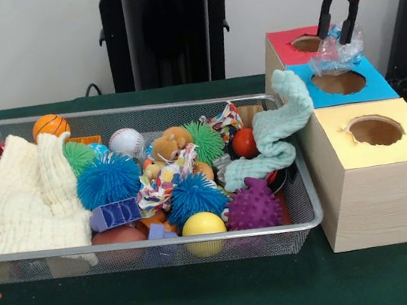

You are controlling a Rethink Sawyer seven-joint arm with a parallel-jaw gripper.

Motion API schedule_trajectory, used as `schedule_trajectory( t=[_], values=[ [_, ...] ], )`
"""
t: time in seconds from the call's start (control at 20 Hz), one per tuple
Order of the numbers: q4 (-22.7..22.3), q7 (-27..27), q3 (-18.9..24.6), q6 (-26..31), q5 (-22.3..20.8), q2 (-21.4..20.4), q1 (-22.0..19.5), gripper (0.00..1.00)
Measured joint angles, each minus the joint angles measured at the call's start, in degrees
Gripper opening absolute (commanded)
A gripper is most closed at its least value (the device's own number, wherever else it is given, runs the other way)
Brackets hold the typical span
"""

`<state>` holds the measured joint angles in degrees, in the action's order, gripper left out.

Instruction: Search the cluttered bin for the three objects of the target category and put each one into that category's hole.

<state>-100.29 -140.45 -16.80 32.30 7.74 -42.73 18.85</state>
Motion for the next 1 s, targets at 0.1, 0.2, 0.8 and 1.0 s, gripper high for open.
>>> schedule_trajectory(
  t=[0.1,0.2,0.8,1.0],
  values=[
    [0.38,0.00,-0.15,0.00,0.00,0.01,0.00,0.00],
    [0.77,0.00,-0.23,0.01,-0.01,0.01,0.00,0.00],
    [3.04,0.00,-0.27,0.01,-0.07,0.01,-0.38,1.00],
    [3.19,0.00,-0.27,0.01,-0.19,0.02,-1.47,1.00]
  ],
)
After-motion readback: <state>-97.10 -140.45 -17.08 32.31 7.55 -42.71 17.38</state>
